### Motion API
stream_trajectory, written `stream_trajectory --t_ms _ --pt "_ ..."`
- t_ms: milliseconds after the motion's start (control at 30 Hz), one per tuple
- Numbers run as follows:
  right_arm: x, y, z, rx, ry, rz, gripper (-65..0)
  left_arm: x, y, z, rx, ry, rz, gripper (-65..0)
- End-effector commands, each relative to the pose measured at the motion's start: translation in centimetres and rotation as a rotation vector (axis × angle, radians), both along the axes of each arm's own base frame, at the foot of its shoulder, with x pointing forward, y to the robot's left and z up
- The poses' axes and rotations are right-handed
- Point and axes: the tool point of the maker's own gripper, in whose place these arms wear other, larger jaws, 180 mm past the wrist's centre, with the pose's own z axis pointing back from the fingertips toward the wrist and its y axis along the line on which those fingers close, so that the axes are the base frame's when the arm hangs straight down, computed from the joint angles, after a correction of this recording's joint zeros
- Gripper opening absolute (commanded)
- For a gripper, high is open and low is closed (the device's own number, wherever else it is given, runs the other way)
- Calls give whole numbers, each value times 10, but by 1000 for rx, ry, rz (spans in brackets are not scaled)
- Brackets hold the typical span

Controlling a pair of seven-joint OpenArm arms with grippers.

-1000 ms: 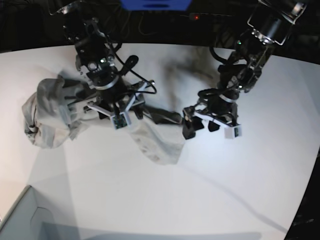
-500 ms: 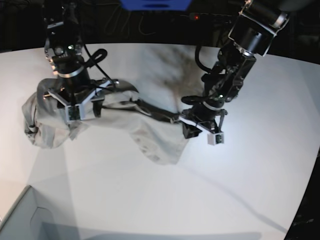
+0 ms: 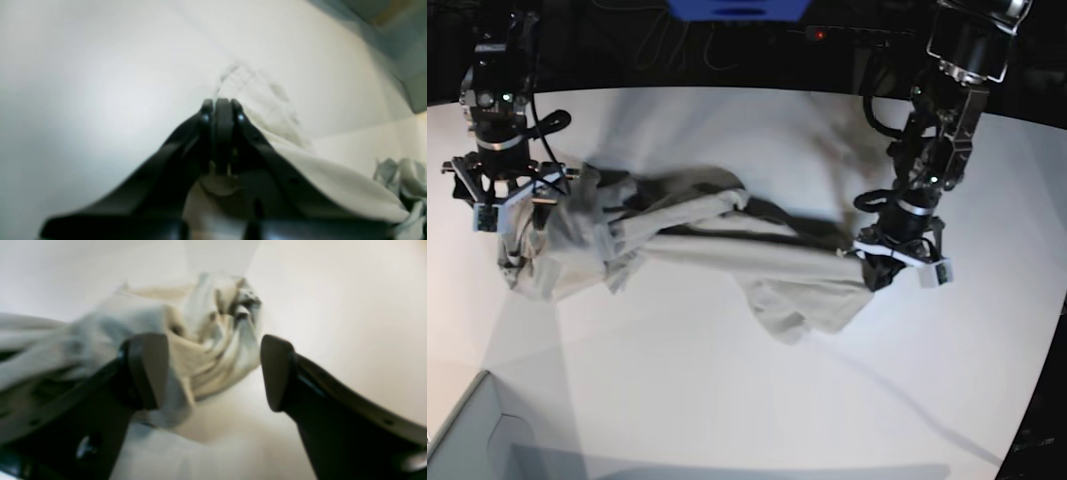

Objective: Layout the t-shirt on the table in an organized manner, then fold the t-shirt properly
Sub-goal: 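Lift the shirt with both grippers, stretching it between them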

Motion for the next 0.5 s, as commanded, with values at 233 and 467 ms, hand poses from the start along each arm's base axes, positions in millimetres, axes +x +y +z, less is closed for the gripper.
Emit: stream_trajectory --t_ms 233,467 --pt "1 55 -6 49 -2 142 -189 -5 30 11 -5 -49 76 -649" --pt "16 80 -12 77 -1 198 -192 -13 36 4 11 -26 75 -649"
